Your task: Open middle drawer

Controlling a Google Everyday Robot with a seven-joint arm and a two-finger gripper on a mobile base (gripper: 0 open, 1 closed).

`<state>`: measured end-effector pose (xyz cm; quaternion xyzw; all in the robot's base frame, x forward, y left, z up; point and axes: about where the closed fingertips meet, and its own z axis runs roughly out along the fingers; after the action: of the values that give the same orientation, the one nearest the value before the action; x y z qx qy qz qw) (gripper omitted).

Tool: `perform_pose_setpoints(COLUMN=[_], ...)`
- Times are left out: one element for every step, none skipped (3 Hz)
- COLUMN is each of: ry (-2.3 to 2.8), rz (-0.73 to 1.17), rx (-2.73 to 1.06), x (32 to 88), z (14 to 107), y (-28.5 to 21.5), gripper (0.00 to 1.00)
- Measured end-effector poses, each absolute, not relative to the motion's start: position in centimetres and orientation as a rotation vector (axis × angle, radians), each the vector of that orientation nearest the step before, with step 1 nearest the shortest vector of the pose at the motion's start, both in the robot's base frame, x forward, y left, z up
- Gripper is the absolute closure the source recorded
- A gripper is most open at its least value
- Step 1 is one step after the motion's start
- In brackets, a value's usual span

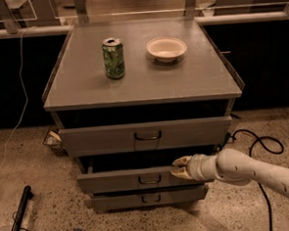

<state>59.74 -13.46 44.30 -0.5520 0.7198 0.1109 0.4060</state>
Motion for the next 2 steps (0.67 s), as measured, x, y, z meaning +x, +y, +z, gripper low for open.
perform_pose_setpoints(ry=[1.818, 1.861], rz=[0.273, 0.308], rx=[-1.388, -1.375], x=[56.6, 52.4], z=[44.9, 43.5], y=[-14.3, -15.4], gripper=[1.0, 0.74])
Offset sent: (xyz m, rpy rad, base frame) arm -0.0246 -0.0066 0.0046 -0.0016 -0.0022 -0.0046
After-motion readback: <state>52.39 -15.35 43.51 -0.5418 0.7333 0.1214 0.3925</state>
